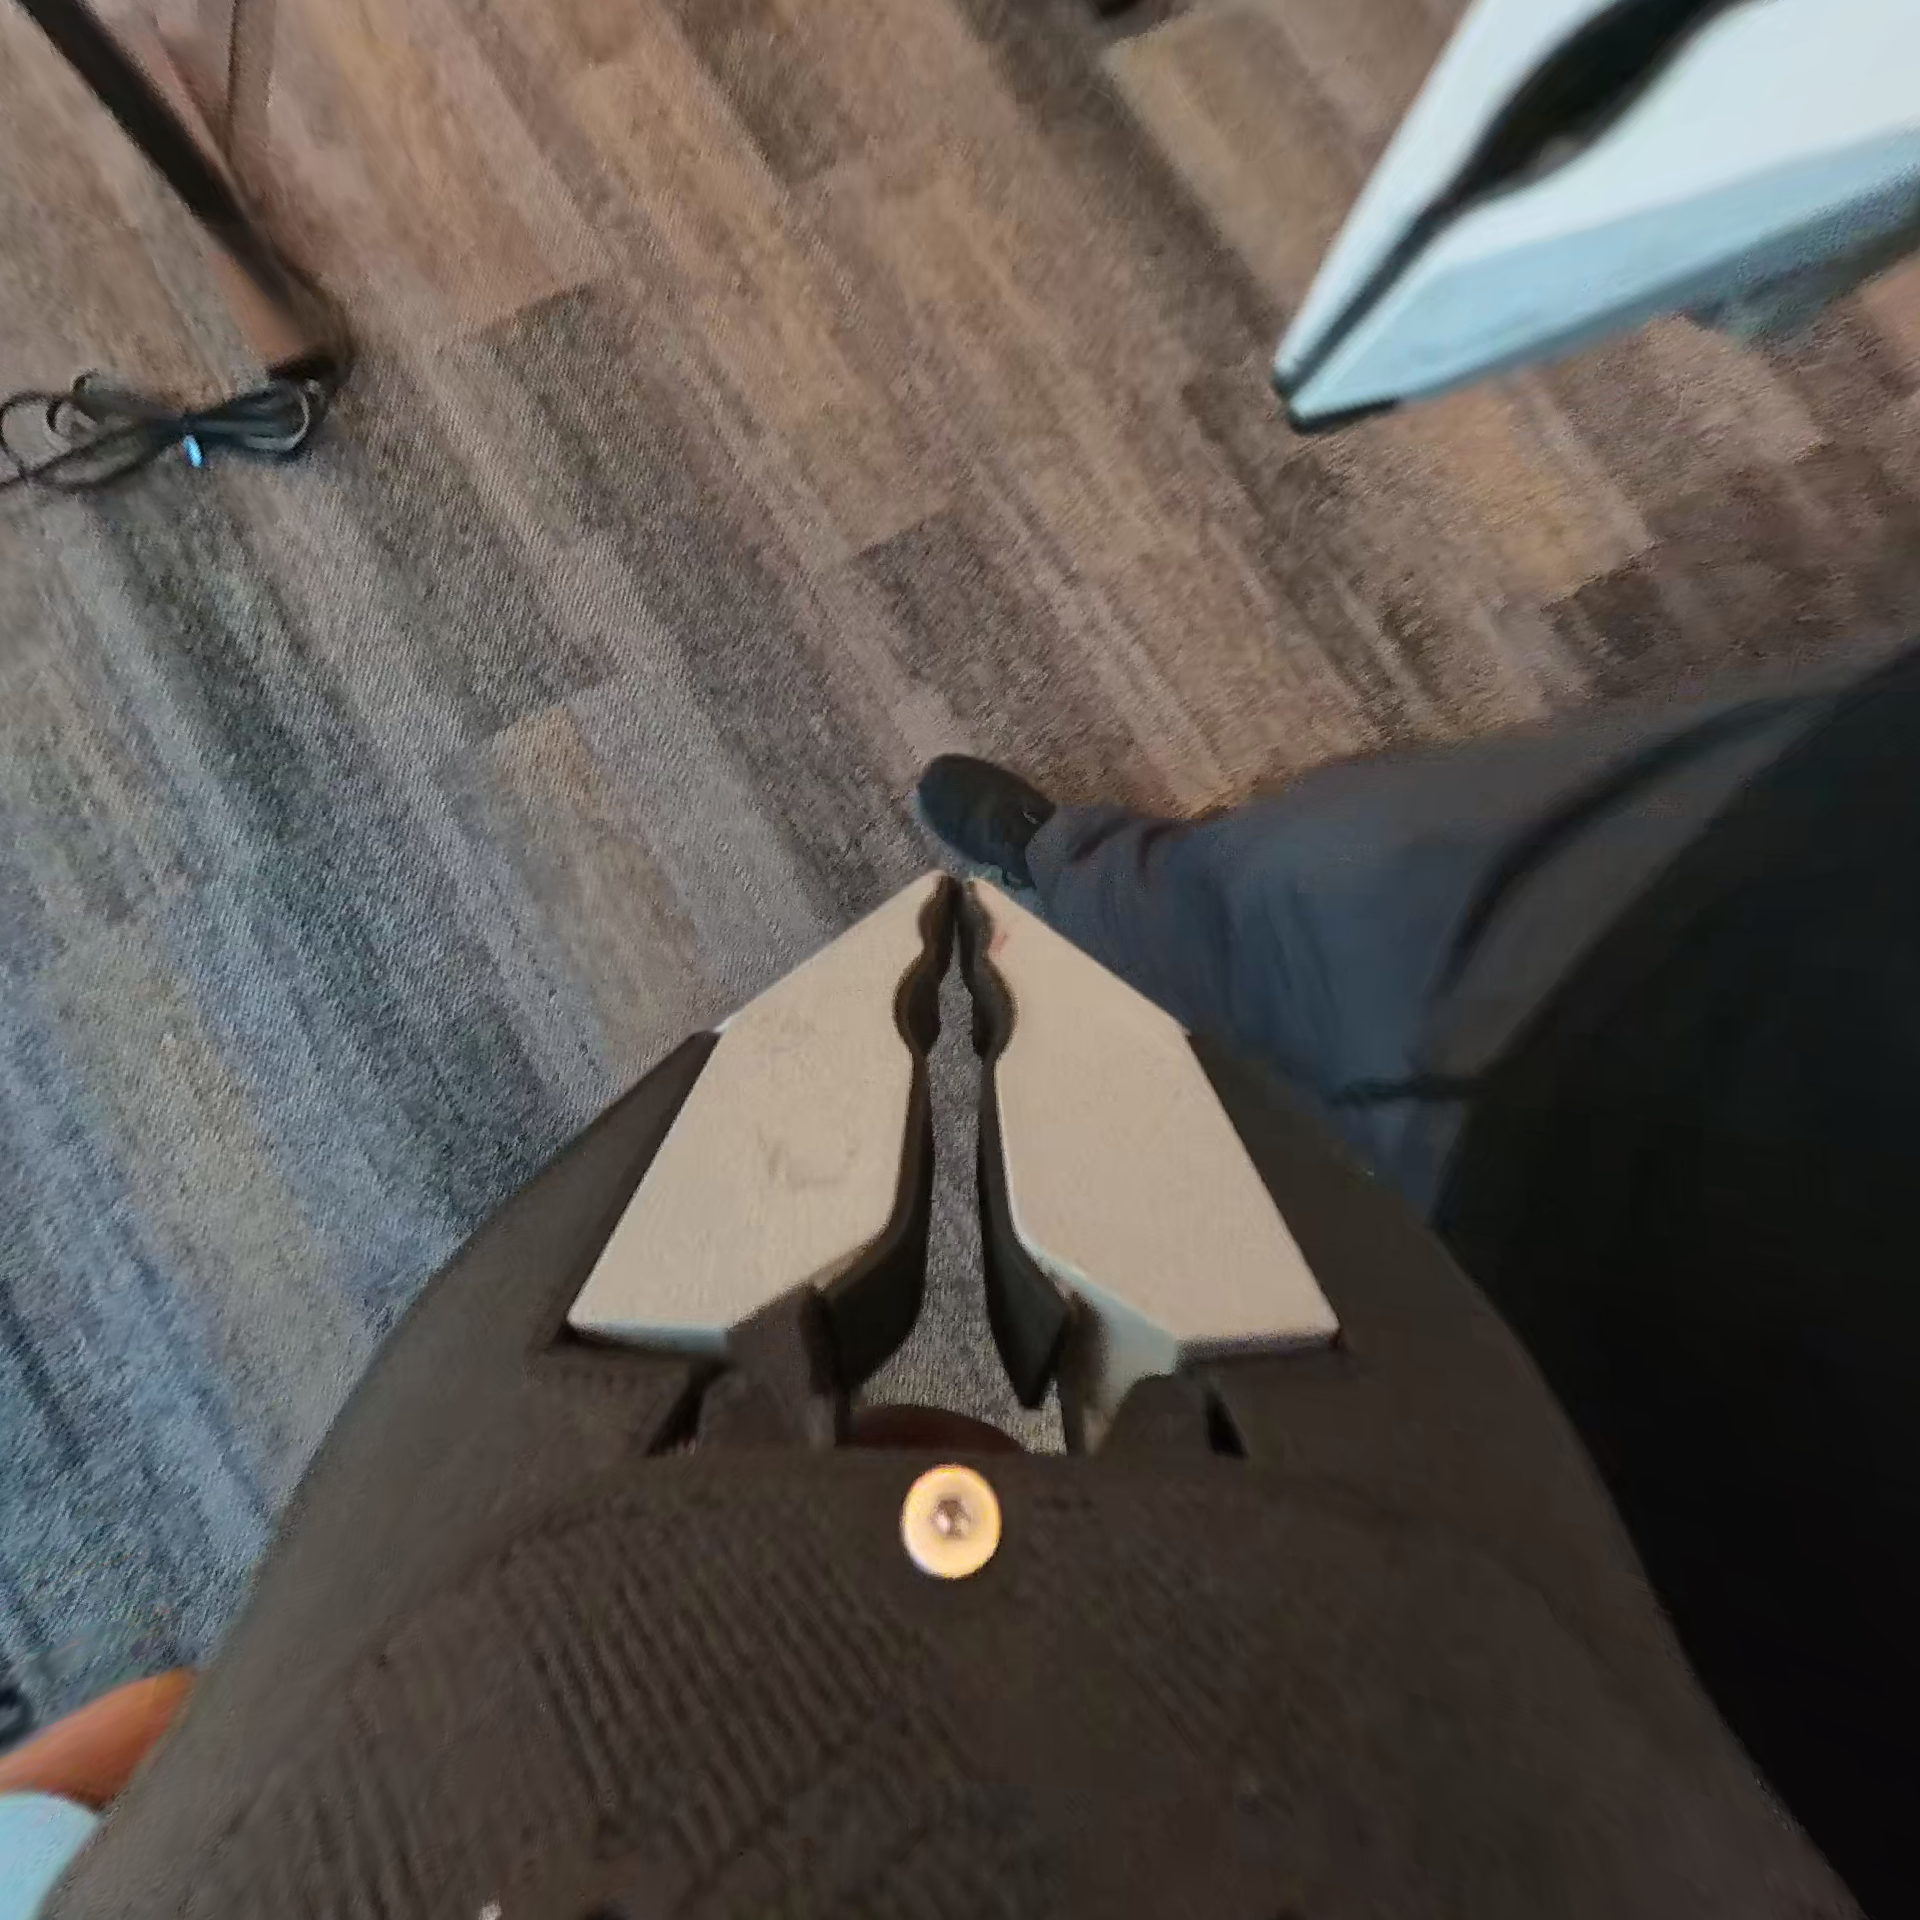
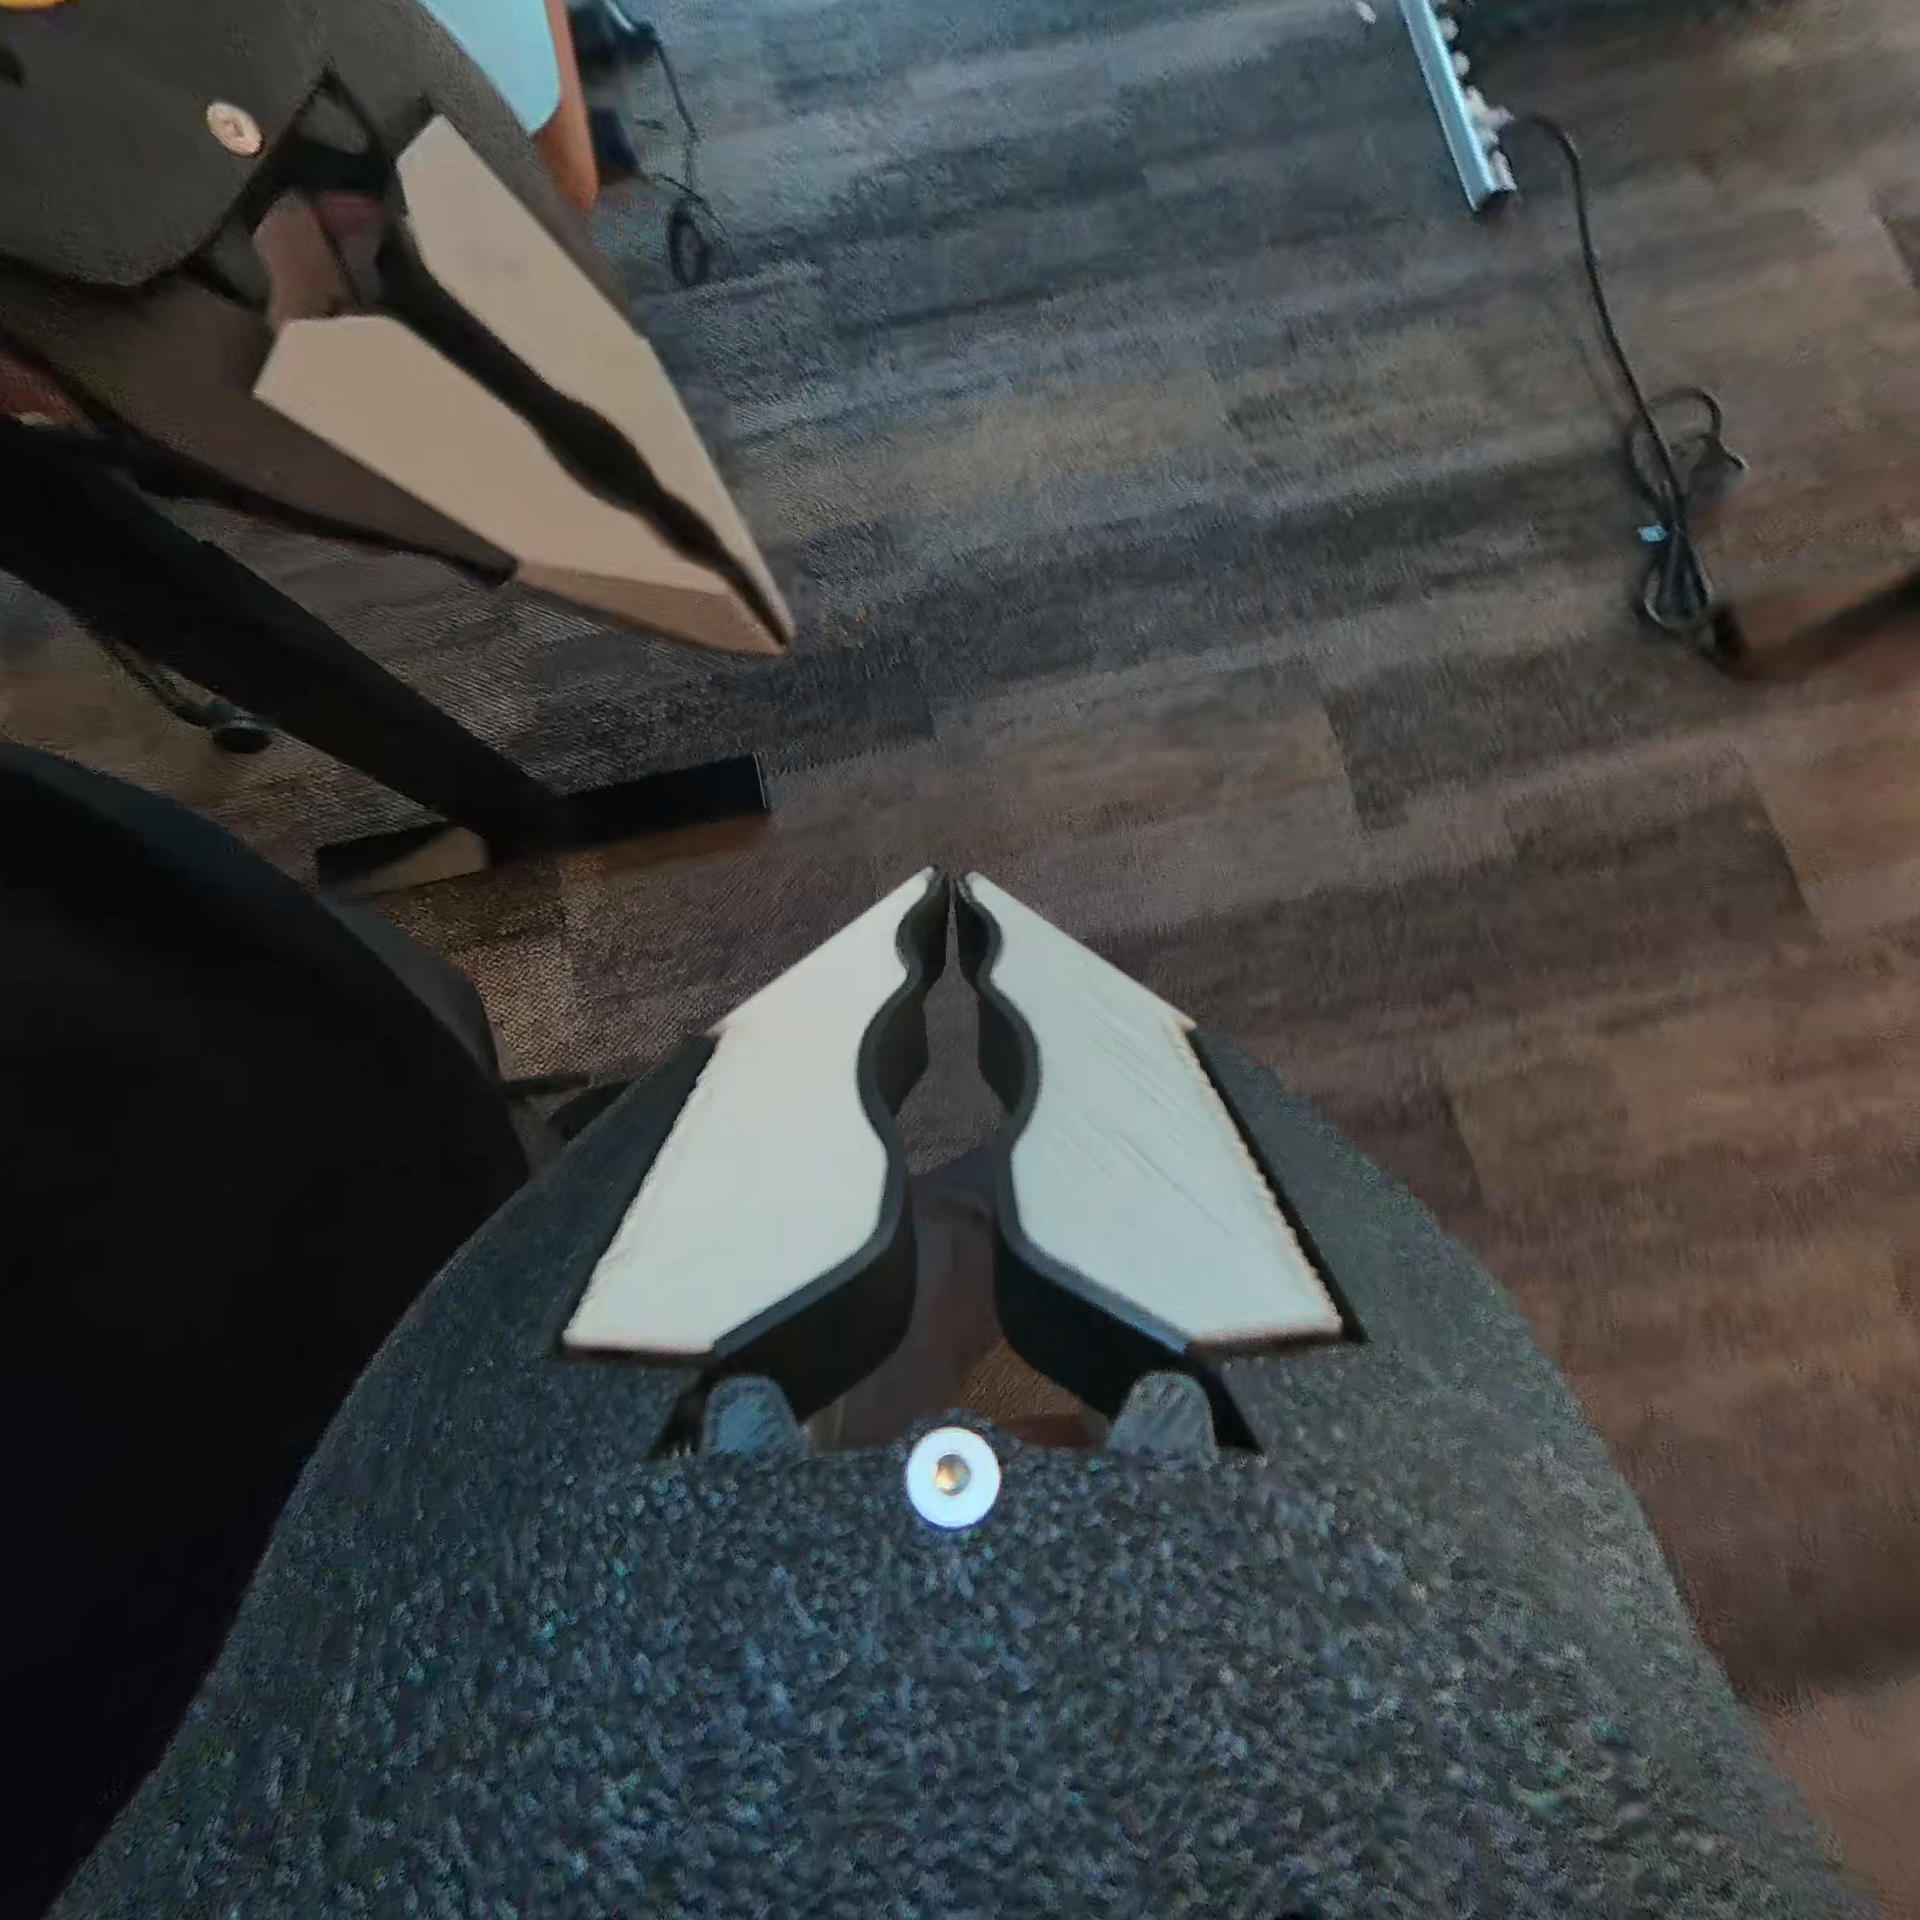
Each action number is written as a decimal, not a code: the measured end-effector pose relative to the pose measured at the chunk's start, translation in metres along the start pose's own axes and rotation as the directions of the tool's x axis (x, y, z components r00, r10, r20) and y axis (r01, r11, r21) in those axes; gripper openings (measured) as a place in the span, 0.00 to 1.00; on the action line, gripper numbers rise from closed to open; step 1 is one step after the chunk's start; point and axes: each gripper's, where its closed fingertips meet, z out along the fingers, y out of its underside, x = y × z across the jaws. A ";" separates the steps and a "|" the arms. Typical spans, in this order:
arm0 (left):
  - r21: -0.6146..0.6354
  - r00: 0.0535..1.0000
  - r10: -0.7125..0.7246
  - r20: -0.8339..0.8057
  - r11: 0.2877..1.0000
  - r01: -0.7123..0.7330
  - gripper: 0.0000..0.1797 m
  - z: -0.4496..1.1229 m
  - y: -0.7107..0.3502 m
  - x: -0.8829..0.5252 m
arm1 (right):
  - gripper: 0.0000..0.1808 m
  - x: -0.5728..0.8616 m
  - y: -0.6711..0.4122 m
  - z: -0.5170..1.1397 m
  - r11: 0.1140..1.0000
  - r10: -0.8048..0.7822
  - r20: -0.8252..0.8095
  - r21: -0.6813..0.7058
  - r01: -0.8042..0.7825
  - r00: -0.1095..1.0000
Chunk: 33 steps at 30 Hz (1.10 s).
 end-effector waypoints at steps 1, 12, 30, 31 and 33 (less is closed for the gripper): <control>-0.034 1.000 -0.014 0.012 0.999 0.014 0.00 0.007 -0.003 -0.014 | 0.00 0.021 -0.006 0.015 1.000 -0.019 0.037 0.016 0.019 0.999; -0.062 0.848 -0.476 0.233 0.863 0.501 0.23 0.025 -0.060 -0.146 | 0.00 0.192 -0.114 0.098 0.923 -0.373 0.348 0.041 0.383 0.860; 0.211 0.650 -0.678 0.344 0.730 0.650 0.34 0.017 0.001 -0.430 | 0.03 0.218 -0.294 0.315 0.890 -0.373 0.429 -0.085 0.447 0.823; 0.208 0.632 -0.685 0.362 0.720 0.661 0.37 0.011 0.009 -0.446 | 0.04 0.221 -0.300 0.328 0.883 -0.377 0.420 -0.104 0.457 0.825; 0.250 0.574 -0.724 0.382 0.679 0.690 0.38 -0.003 0.021 -0.477 | 0.06 0.224 -0.314 0.353 0.865 -0.403 0.407 -0.122 0.486 0.820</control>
